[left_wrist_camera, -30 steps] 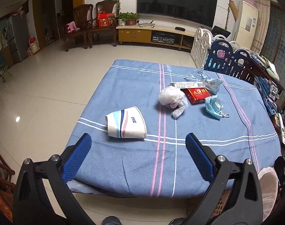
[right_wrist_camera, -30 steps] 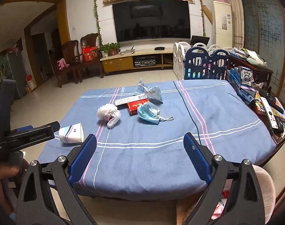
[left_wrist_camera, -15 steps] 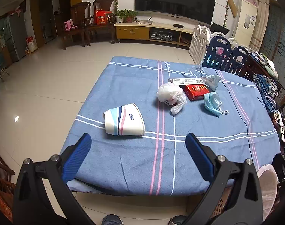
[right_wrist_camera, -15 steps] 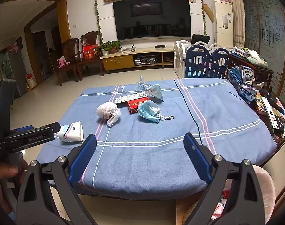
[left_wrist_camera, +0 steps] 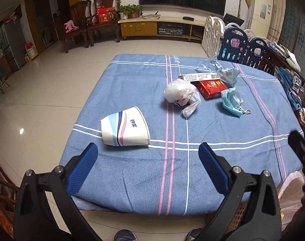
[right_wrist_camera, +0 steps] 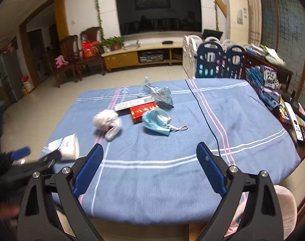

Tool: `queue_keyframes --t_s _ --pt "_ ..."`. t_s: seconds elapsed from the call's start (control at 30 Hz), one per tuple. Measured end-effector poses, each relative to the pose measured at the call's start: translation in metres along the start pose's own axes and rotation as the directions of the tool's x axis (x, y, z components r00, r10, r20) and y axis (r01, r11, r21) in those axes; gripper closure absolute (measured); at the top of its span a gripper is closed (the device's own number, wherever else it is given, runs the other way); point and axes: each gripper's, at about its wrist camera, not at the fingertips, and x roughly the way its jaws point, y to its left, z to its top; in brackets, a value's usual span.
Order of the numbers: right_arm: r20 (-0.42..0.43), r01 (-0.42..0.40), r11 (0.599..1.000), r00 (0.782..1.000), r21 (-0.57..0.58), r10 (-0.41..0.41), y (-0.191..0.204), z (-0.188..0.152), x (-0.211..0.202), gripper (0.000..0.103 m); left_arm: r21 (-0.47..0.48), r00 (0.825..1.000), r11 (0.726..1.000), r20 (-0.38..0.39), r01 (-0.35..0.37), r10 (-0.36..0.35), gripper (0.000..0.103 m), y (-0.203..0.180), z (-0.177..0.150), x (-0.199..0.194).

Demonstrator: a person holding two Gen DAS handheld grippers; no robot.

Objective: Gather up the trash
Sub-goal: 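Bring both open grippers back over the table, then grasp the white plastic bag with the left gripper while the right gripper grasps the blue face mask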

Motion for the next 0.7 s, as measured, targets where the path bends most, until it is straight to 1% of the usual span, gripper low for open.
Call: queue_keyframes --t_s 0.07,0.17,0.27,0.3,0.33,0.4,0.5,0.57,0.6,0.63,0.67,0.7 --pt "-0.029 0.009 1.0 1.0 0.024 -0.008 -0.004 0.005 0.027 0.011 0.005 1.0 1.0 -0.007 0.001 -0.001 0.003 -0.003 0.005 0.009" --pt "-0.098 0.036 0.999 0.995 0.03 -0.033 -0.006 0.004 0.079 0.011 0.016 0.999 0.999 0.003 0.042 -0.042 0.003 -0.01 0.016 0.022" --pt "-0.14 0.065 0.998 0.988 0.022 -0.061 -0.01 0.004 0.121 0.011 0.064 0.997 0.995 0.001 0.075 -0.075 0.003 -0.023 0.03 0.049" --pt "-0.145 0.069 0.997 0.987 0.026 -0.065 -0.013 0.005 0.132 0.011 0.073 0.996 0.994 -0.004 0.085 -0.084 0.003 -0.025 0.034 0.059" --pt "-0.151 0.073 0.997 0.986 0.032 -0.068 -0.015 0.007 0.143 0.011 0.076 0.997 0.994 -0.014 0.078 -0.077 0.003 -0.027 0.038 0.069" --pt "-0.15 0.078 0.996 0.986 0.032 -0.073 -0.015 0.014 0.16 0.011 0.055 0.995 0.994 -0.043 0.095 -0.092 0.003 -0.027 0.047 0.094" --pt "-0.149 0.091 0.996 0.985 -0.014 -0.092 -0.008 0.024 0.183 0.011 0.031 0.991 0.993 -0.076 0.113 -0.11 0.004 -0.033 0.06 0.127" --pt "-0.174 0.094 0.995 0.98 -0.03 -0.098 -0.002 0.029 0.2 0.011 0.036 0.988 0.992 -0.093 0.125 -0.121 0.004 -0.044 0.068 0.149" --pt "-0.177 0.102 0.994 0.978 -0.044 -0.109 0.001 0.03 0.205 0.013 0.037 0.986 0.99 -0.101 0.139 -0.134 0.007 -0.049 0.071 0.156" --pt "-0.181 0.121 0.991 0.975 -0.065 -0.131 0.003 0.031 0.212 0.019 0.041 0.984 0.988 -0.106 0.148 -0.143 0.01 -0.056 0.074 0.164" --pt "-0.192 0.121 0.99 0.972 -0.07 -0.133 0.002 0.031 0.217 0.023 0.047 0.984 0.988 -0.105 0.147 -0.141 0.014 -0.061 0.077 0.171" --pt "-0.208 0.109 0.992 0.971 -0.064 -0.12 0.0 0.03 0.224 0.031 0.049 0.985 0.988 -0.104 0.147 -0.141 0.015 -0.065 0.079 0.175"
